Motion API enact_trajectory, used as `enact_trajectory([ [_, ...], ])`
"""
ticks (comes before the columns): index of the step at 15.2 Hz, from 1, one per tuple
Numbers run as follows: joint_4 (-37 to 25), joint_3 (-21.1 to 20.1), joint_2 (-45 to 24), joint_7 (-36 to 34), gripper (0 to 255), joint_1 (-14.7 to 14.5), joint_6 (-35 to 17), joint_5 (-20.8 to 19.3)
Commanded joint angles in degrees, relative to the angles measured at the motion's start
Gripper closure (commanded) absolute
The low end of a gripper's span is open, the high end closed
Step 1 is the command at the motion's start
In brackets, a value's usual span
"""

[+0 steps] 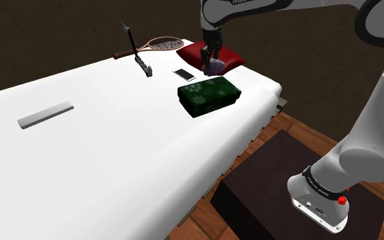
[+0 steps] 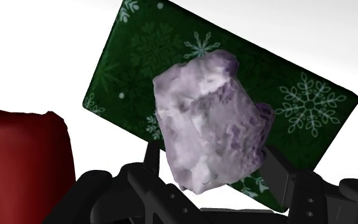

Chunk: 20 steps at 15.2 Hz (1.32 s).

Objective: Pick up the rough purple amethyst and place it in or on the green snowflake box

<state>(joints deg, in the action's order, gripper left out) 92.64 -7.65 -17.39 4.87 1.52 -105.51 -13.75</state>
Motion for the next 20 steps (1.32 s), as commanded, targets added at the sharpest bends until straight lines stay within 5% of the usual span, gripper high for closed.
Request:
enact_trajectory([
  [1,1.37,0.05,-0.14,-0.25,255,0.08,-1.56,-0.12],
  [12,6.29,0.33,-2.57,-1.88,255,0.13,-8.73,-1.07],
  [20,6.29,0.34,-2.57,-1.88,255,0.13,-8.73,-1.07],
])
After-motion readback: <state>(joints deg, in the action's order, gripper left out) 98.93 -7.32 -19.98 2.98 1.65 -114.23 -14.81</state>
